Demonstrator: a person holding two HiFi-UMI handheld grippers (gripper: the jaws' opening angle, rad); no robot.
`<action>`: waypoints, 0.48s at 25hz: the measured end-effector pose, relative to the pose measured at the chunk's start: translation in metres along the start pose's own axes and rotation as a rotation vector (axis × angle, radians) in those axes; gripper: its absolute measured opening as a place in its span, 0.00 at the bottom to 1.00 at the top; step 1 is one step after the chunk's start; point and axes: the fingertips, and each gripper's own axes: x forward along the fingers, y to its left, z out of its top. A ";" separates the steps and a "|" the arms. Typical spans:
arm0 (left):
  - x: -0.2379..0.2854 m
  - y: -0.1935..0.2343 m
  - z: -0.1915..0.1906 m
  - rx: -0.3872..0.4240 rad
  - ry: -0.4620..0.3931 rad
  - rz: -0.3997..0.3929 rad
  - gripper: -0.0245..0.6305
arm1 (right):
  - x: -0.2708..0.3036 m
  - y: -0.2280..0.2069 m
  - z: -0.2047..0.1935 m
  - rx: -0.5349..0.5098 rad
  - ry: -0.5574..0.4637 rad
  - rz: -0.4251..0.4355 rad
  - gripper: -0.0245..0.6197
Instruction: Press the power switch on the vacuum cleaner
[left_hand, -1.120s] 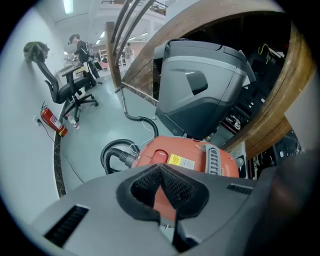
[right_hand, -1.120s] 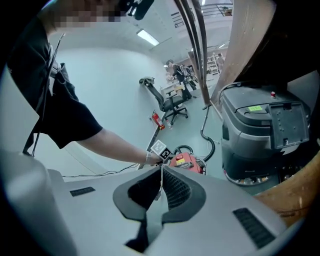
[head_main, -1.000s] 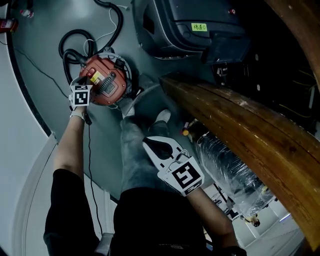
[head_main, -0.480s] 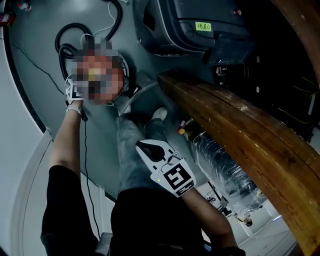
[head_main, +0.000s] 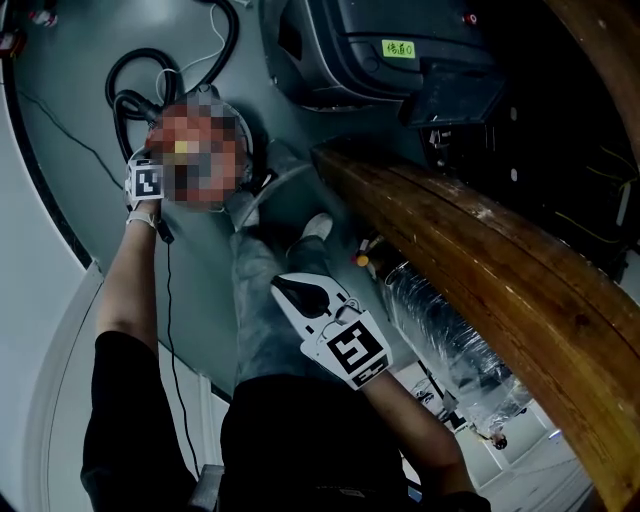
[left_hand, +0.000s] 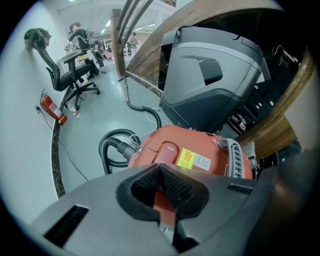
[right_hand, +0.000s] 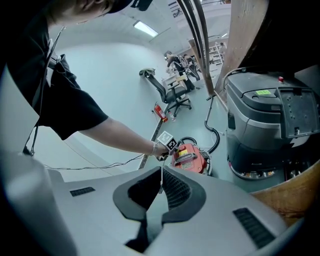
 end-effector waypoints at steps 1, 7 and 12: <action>-0.002 -0.001 -0.001 0.002 0.008 -0.003 0.06 | -0.001 0.000 -0.001 0.001 0.000 0.000 0.08; -0.013 -0.007 -0.003 0.047 0.015 0.008 0.06 | -0.010 0.000 0.001 0.005 -0.022 -0.011 0.08; -0.035 -0.020 0.004 0.053 -0.001 0.010 0.06 | -0.027 0.003 0.011 0.010 -0.061 -0.032 0.08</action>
